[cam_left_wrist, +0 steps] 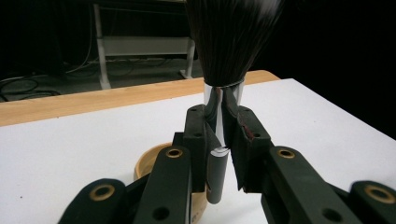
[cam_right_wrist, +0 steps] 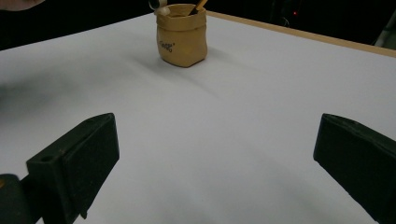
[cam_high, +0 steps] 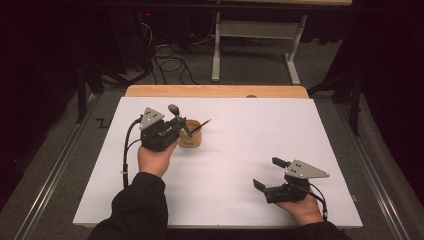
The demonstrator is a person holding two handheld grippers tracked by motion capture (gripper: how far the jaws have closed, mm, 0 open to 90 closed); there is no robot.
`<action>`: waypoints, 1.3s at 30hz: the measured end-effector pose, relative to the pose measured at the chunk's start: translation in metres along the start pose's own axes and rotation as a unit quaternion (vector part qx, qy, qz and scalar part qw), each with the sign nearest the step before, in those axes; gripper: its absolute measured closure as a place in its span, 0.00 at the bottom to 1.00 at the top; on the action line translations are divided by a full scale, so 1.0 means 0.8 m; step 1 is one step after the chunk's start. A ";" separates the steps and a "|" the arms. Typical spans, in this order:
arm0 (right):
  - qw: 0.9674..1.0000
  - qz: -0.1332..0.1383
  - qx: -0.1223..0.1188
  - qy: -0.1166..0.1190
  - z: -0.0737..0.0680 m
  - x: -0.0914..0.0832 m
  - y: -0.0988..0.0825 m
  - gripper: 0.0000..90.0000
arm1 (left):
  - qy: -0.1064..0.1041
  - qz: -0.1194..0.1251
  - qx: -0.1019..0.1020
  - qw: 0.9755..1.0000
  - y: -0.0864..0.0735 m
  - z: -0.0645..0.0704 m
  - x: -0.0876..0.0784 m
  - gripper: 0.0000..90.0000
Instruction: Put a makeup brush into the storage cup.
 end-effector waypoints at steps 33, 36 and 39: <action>1.000 -0.009 0.005 0.005 -0.001 0.002 -0.004 0.02 | 0.024 -0.028 -0.011 0.999 -0.002 -0.034 0.052 0.86; 1.000 -0.009 0.006 0.005 -0.001 0.002 -0.005 0.02 | 0.026 -0.032 -0.011 0.999 -0.004 -0.035 0.054 0.86; 1.000 -0.009 0.008 0.005 -0.001 0.002 -0.005 0.02 | 0.029 -0.034 -0.012 0.999 -0.005 -0.037 0.055 0.86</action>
Point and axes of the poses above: each handheld gripper's, and its own axes: x roughly forward along the jaws, y roughly out of its top, z roughly to its right, the point moved 2 cm from there along x, roughly forward along the jaws, and after that the axes turned 15 degrees about x, right-handed, at the moved point
